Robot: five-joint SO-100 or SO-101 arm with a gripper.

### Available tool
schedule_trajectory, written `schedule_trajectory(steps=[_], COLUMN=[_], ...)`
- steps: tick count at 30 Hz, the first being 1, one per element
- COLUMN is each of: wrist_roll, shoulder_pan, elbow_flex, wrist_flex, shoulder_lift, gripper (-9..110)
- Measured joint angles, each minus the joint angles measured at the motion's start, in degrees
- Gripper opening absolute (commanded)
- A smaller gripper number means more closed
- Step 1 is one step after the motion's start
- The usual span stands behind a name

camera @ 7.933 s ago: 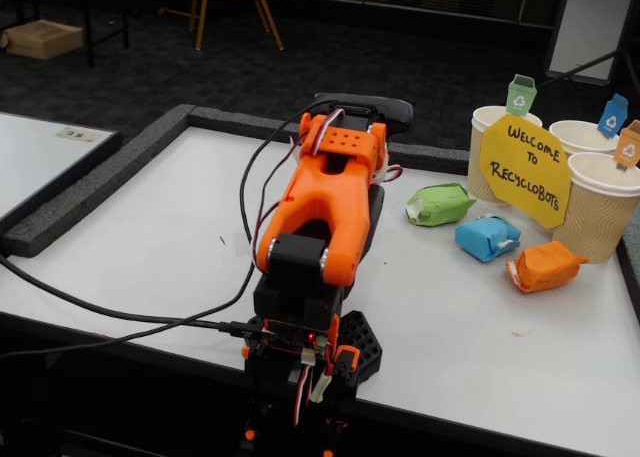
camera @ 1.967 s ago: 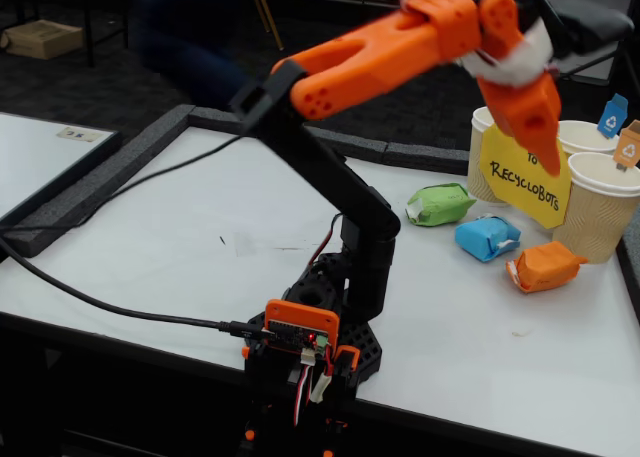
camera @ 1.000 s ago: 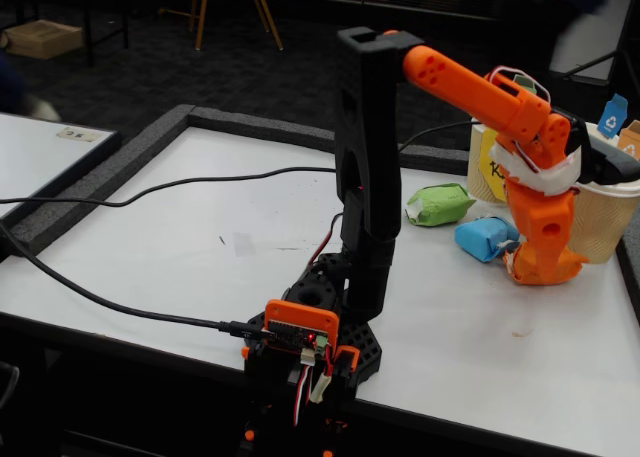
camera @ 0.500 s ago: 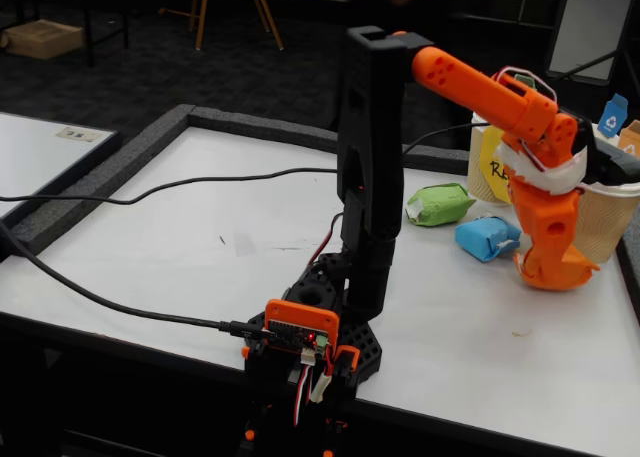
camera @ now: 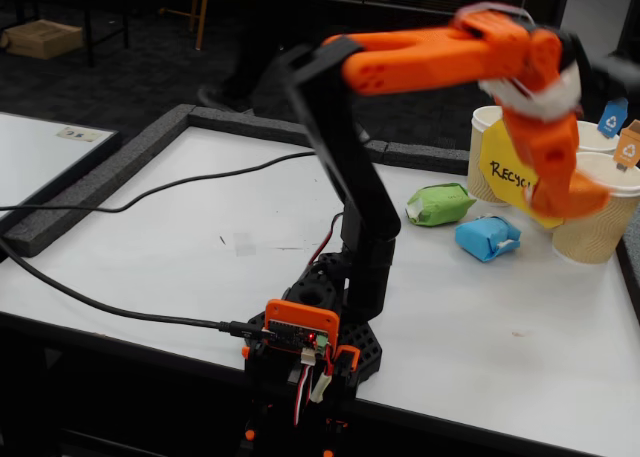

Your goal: Sort rubbish by color.

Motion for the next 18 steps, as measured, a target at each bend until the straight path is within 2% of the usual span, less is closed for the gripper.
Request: schedule_trajectory(steps=[9, 18], wrist_roll=[0.0, 0.0], shoulder_pan=[-0.4, -6.9], elbow_flex=[-4.9, -22.8], wrist_flex=[5.4, 23.4], shoulder_lift=[17.6, 25.0], gripper=[0, 1])
